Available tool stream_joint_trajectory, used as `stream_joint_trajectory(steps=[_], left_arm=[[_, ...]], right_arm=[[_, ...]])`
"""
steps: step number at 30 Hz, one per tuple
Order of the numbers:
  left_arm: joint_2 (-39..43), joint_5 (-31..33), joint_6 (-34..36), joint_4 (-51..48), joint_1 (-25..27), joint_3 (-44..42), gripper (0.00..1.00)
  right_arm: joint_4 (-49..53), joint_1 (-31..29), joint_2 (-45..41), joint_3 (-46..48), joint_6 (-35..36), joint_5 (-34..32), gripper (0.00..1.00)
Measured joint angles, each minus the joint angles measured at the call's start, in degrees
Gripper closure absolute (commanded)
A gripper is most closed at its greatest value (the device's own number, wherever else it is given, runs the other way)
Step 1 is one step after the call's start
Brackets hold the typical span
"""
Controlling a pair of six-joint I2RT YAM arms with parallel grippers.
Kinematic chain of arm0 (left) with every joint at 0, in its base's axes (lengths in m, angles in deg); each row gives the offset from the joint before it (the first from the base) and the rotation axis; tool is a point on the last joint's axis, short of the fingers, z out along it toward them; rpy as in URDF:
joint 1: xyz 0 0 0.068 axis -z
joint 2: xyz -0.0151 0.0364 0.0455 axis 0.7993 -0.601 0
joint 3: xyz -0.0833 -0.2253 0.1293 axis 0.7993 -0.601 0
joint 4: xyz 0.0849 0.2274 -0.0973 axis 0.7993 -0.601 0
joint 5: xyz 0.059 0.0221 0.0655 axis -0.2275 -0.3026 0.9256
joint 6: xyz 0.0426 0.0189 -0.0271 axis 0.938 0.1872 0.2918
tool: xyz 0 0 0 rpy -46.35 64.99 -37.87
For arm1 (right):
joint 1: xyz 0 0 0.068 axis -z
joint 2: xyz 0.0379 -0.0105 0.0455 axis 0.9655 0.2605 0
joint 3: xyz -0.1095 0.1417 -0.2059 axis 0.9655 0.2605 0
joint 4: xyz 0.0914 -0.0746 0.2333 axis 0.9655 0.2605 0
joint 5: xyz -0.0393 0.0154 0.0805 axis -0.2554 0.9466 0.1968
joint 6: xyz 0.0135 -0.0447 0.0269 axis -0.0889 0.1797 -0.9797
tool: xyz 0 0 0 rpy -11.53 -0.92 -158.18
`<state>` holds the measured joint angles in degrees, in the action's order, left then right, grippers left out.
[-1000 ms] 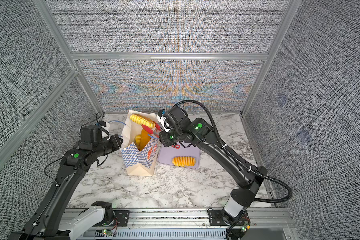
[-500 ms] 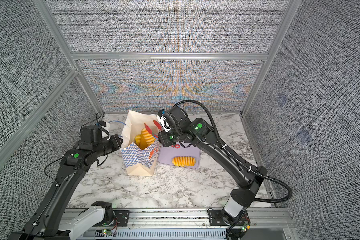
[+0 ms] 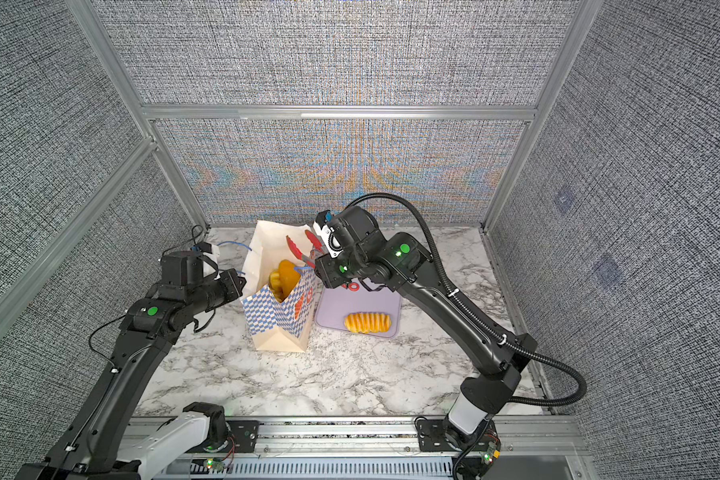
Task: Place the fake bread into the paper bag
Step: 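Lower the tart into the bag and open the tongs, then withdraw the empty tongs from the bag back over the tray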
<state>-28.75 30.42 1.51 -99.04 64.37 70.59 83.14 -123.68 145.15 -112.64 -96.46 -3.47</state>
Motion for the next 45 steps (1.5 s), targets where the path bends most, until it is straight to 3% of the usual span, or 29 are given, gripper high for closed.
stream_joint_trajectory(steps=[10,22,33,45], left_arm=[[0.0,0.0,0.0,0.0,0.0,0.0,1.0],[0.6,0.2,0.1,0.0,0.0,0.1,1.0],[0.6,0.2,0.1,0.0,0.0,0.1,1.0],[0.9,0.2,0.0,0.0,0.0,0.1,1.0]], right_arm=[[-1.2,0.7,-4.0,0.9,0.7,-4.0,0.47],[-1.7,5.7,-11.7,8.9,1.2,-9.0,0.46],[-2.0,12.8,-19.9,22.4,-1.6,-8.0,0.46],[-2.5,15.1,-23.9,33.9,-5.1,-3.5,0.47]])
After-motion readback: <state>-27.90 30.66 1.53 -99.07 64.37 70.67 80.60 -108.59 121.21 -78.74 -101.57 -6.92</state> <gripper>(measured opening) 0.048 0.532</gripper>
